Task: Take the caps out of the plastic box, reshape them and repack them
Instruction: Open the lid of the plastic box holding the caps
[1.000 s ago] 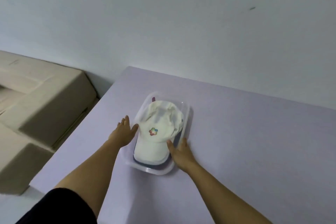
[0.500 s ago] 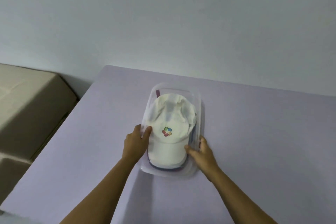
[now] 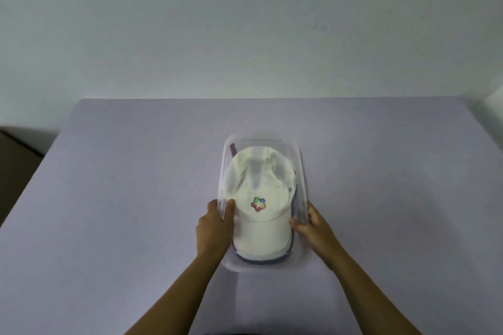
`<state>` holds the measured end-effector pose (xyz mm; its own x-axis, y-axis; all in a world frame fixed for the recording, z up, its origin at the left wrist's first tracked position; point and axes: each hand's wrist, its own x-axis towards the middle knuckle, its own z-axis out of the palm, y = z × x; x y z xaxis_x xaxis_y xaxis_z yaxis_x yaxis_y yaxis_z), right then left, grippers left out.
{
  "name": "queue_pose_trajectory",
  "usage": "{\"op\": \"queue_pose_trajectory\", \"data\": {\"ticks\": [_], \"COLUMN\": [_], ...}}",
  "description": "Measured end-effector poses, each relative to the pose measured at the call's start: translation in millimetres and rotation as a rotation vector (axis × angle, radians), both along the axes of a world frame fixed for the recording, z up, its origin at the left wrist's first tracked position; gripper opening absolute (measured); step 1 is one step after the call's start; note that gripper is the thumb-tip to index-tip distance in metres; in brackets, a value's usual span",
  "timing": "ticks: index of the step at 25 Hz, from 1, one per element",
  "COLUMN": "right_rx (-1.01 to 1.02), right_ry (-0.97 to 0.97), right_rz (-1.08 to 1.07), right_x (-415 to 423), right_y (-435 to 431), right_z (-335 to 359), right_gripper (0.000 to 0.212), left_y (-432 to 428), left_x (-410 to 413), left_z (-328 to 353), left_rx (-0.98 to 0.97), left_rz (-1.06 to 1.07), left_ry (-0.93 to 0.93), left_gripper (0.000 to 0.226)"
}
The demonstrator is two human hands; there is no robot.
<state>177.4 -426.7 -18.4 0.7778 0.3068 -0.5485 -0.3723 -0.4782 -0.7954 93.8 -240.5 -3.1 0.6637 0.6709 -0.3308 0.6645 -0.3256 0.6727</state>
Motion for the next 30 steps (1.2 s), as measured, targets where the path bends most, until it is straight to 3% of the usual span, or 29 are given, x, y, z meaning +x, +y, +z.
{"op": "queue_pose_trajectory", "data": {"ticks": [9, 13, 18, 30], "right_rx": [-0.008, -0.066, -0.098, -0.193], "right_ry": [-0.073, -0.137, -0.162, -0.225], "right_rz": [-0.081, -0.113, -0.124, -0.127], "right_x": [-12, -16, -17, -20], "right_y": [11, 15, 16, 22], "right_z": [-6, -5, -8, -12], "right_gripper": [0.07, 0.071, 0.069, 0.066], "left_y": [-3, -2, 3, -1], "left_x": [1, -11, -29, -41], "left_z": [-4, -8, -9, -10], "left_rx": [-0.083, 0.021, 0.017, -0.051], "left_rz": [-0.006, 0.058, 0.067, 0.122], "left_ry": [0.072, 0.12, 0.233, 0.208], "left_gripper": [0.057, 0.054, 0.047, 0.057]}}
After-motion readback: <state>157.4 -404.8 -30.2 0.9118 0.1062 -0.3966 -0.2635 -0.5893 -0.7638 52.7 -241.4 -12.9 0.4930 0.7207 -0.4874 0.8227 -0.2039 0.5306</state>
